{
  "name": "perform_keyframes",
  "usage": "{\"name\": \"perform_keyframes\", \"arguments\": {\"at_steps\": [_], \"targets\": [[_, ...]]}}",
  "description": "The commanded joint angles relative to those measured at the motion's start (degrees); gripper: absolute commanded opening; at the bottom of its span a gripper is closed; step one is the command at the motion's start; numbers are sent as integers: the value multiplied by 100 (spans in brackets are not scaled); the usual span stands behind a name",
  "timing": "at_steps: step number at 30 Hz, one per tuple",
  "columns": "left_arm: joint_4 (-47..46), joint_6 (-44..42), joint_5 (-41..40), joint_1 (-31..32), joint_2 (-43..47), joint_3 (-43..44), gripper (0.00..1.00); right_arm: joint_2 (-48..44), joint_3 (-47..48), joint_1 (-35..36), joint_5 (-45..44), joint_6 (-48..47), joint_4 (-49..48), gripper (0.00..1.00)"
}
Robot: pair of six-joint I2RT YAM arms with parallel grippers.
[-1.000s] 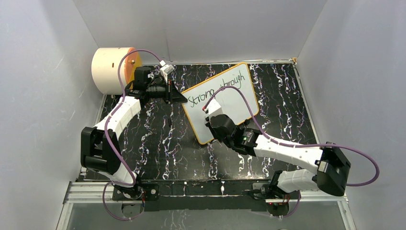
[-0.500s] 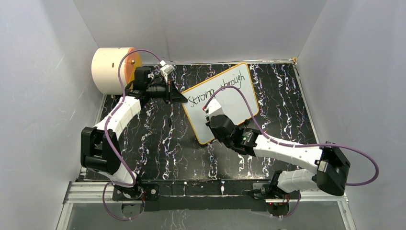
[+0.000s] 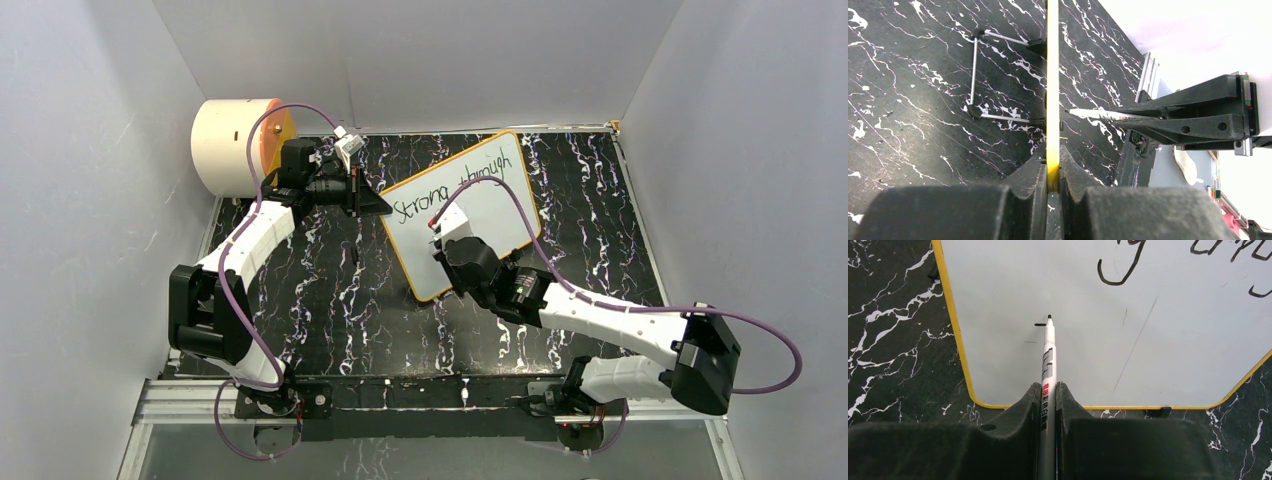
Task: Write a sentence on the whiteboard
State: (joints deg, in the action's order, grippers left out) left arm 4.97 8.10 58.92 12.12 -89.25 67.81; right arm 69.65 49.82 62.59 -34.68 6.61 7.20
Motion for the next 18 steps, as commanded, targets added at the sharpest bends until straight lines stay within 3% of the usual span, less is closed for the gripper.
{"name": "perform_keyframes", "arguments": {"at_steps": [1,18], "targets": [[110,-19,-3,10,198,-73,0,-102,185,-23,99,-187,-291,0],[109,-28,-12,8,220,-61,0,300,370,-160,215,-225,-175,0]]}}
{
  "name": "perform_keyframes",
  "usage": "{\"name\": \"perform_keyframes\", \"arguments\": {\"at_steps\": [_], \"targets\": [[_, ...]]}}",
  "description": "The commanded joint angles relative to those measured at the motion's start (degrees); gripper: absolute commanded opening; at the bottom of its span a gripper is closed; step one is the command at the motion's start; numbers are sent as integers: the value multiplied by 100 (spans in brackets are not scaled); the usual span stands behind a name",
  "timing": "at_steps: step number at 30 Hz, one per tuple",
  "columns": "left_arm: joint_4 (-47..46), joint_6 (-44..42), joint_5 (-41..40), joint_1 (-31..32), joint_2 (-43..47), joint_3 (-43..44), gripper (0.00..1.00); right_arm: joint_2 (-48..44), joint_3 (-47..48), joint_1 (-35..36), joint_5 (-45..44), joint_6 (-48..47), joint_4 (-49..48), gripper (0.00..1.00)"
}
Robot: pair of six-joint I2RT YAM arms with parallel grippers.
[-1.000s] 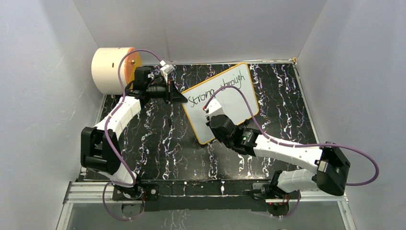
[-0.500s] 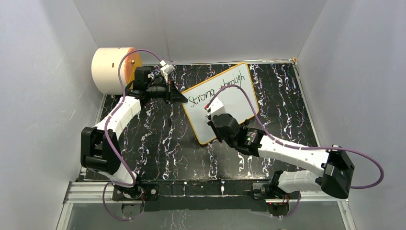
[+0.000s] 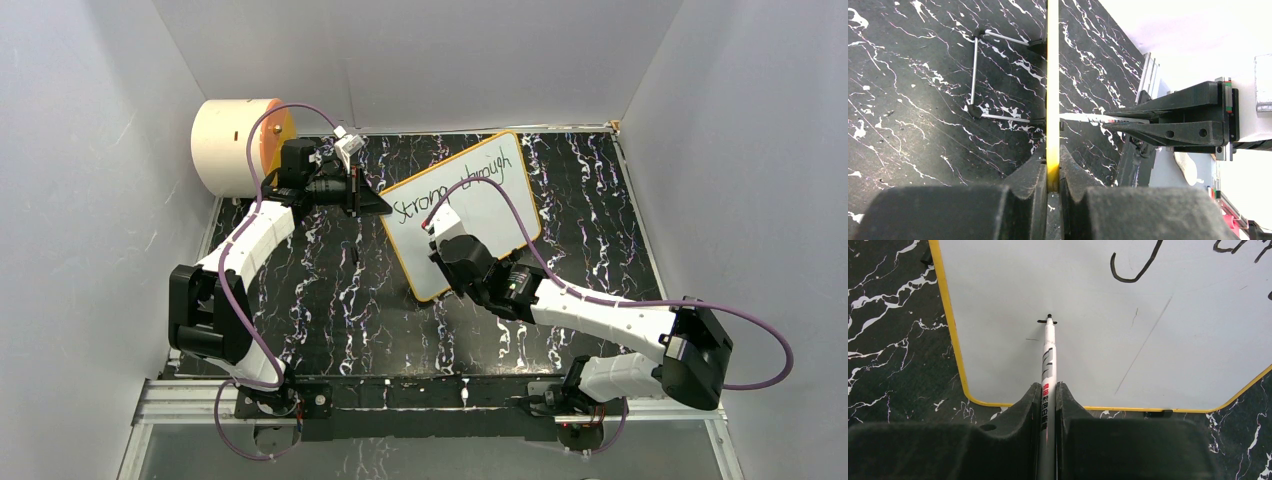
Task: Write a sentence on the whiteboard
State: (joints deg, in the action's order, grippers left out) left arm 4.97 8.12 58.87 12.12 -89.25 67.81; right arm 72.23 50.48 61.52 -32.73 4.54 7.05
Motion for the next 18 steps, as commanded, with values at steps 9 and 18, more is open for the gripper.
{"name": "perform_keyframes", "arguments": {"at_steps": [9,18], "targets": [[109,-30,-8,10,219,-59,0,148,352,-66,263,81,260,0],[109,-30,2,10,215,-57,0,138,292,-68,373,207,477,0]]}}
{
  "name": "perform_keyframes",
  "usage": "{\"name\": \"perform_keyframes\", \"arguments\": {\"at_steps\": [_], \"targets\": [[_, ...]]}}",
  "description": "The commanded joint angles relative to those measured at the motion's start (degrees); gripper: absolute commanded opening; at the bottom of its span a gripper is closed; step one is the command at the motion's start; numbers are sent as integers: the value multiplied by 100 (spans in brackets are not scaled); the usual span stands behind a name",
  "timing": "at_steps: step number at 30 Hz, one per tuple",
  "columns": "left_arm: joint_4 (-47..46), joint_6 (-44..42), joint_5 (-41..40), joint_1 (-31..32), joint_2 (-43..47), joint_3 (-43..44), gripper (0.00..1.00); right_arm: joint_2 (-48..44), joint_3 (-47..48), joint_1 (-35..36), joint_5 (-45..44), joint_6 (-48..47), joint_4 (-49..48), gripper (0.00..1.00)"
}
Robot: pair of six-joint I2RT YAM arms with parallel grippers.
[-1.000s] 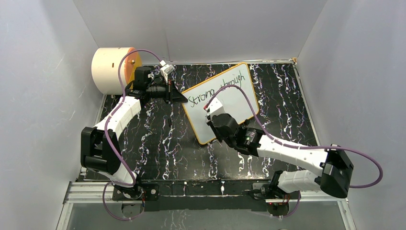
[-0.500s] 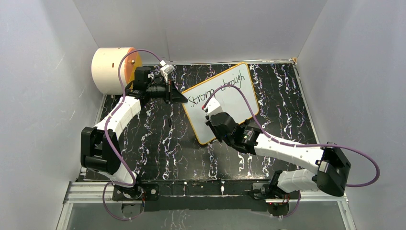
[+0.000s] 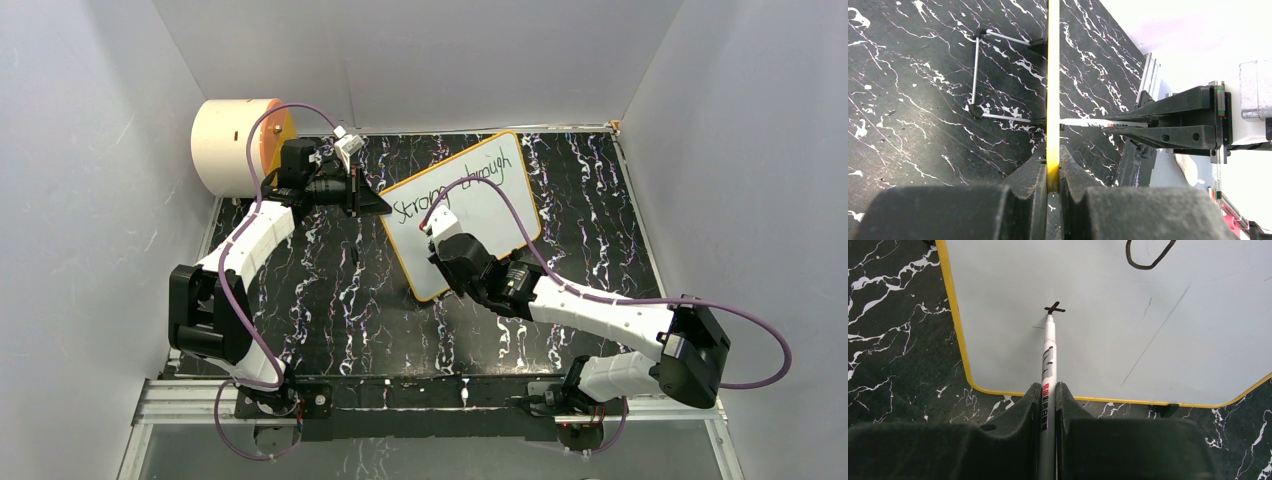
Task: Write a sentence on the whiteboard
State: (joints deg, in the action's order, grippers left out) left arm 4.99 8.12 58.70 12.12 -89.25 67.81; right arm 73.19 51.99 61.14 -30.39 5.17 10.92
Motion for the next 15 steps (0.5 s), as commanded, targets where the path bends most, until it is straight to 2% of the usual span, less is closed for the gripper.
{"name": "perform_keyframes", "arguments": {"at_steps": [1,15], "targets": [[103,-30,19,10,215,-56,0,46,137,-25,153,155,114,0],[107,-30,14,10,215,-48,0,2,117,-27,58,157,269,0]]}}
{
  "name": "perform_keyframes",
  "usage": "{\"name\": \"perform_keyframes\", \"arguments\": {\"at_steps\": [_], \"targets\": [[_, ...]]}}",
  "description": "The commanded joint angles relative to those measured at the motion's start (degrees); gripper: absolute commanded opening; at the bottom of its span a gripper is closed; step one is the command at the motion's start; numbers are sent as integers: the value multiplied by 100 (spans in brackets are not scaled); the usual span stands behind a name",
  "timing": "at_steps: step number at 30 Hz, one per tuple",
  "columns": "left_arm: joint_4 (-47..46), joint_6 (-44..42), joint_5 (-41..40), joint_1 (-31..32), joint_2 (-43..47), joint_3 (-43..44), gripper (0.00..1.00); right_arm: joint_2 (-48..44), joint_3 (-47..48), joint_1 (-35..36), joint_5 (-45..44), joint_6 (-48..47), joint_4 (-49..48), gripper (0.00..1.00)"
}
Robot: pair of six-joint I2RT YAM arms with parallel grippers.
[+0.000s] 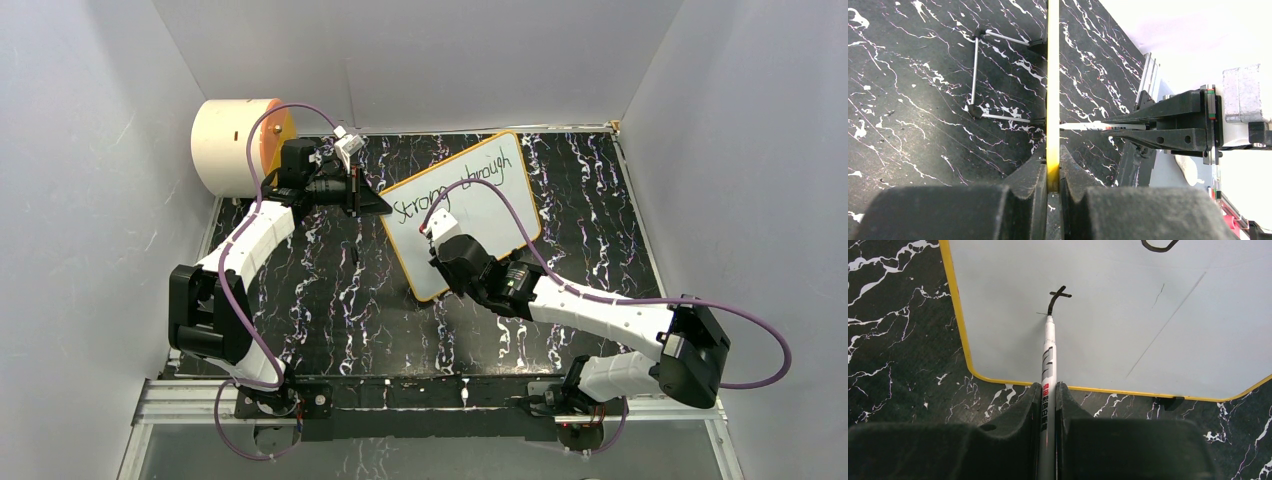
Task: Write a sentence on the whiteboard
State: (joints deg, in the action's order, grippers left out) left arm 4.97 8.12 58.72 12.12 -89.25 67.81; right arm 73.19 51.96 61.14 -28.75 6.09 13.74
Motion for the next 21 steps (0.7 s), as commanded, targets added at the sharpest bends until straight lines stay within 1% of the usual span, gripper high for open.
{"name": "perform_keyframes", "arguments": {"at_steps": [1,15,21], "targets": [[109,-30,13,5,215,-49,0,2,116,-25,-140,63,-16,0],[122,-38,-6,7,207,-57,0,-118,119,-28,-367,-16,-306,0],[122,-30,14,1,207,-47,0,-432,44,-35,-266,-116,-631,0]]}}
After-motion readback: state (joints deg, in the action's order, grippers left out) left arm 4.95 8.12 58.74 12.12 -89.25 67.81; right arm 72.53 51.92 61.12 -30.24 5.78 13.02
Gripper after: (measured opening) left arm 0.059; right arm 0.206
